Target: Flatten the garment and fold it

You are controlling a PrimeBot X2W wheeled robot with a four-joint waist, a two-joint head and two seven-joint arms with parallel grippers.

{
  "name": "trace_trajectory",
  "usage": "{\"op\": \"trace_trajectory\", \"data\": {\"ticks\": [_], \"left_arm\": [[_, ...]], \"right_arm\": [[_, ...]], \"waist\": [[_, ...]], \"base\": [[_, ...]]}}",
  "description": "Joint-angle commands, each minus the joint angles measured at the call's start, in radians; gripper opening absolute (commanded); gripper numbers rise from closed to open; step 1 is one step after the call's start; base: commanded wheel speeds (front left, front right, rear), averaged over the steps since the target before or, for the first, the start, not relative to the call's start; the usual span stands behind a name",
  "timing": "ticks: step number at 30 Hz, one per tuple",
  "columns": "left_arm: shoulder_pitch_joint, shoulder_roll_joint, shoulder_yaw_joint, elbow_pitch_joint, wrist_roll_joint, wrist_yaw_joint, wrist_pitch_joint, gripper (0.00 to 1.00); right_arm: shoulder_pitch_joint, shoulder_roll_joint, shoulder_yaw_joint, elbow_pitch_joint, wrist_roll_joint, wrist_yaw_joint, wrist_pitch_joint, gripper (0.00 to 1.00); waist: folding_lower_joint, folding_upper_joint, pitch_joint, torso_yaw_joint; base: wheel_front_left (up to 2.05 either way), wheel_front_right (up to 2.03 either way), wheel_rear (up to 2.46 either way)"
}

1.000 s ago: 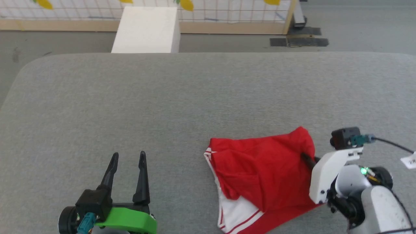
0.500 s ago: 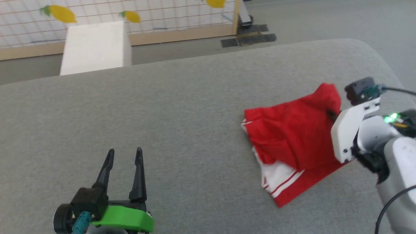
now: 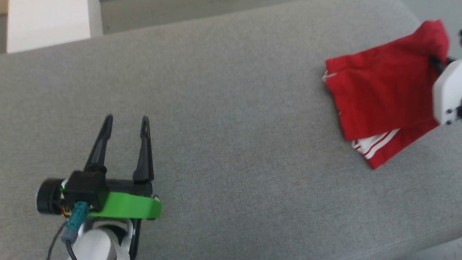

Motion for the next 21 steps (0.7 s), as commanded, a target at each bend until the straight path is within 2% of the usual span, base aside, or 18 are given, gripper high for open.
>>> {"op": "trace_trajectory", "data": {"ticks": [1, 7, 12, 16, 21], "left_arm": [[-0.031, 0.013, 0.005, -0.015, 0.016, 0.005, 0.007, 1.00], [-0.087, 0.043, 0.011, -0.054, 0.051, 0.011, 0.043, 1.00], [-0.122, 0.057, 0.005, -0.076, 0.071, 0.009, 0.063, 1.00], [-0.145, 0.054, -0.010, -0.085, 0.055, -0.011, 0.080, 1.00], [-0.166, 0.050, -0.010, -0.099, 0.048, -0.015, 0.068, 1.00]], "right_arm": [[-0.028, -0.019, -0.007, 0.011, 0.000, -0.002, -0.019, 0.00], [-0.073, -0.087, -0.039, 0.072, 0.011, -0.002, -0.087, 0.00], [-0.094, -0.129, -0.083, 0.118, -0.030, -0.002, -0.116, 0.00], [-0.099, -0.135, -0.125, 0.156, -0.061, -0.002, -0.134, 0.00], [-0.107, -0.123, -0.167, 0.204, -0.092, -0.002, -0.148, 0.00]], "waist": [[0.0000, -0.0001, 0.136, -0.007], [0.0000, -0.0001, 0.229, 0.007], [0.0000, -0.0001, 0.297, 0.016], [0.0000, -0.0001, 0.328, 0.024], [0.0000, -0.0001, 0.349, 0.034]], "base": [[0.00, 0.00, 0.00], [0.00, 0.00, 0.00], [0.00, 0.00, 0.00], [0.00, 0.00, 0.00], [0.00, 0.00, 0.00]]}}
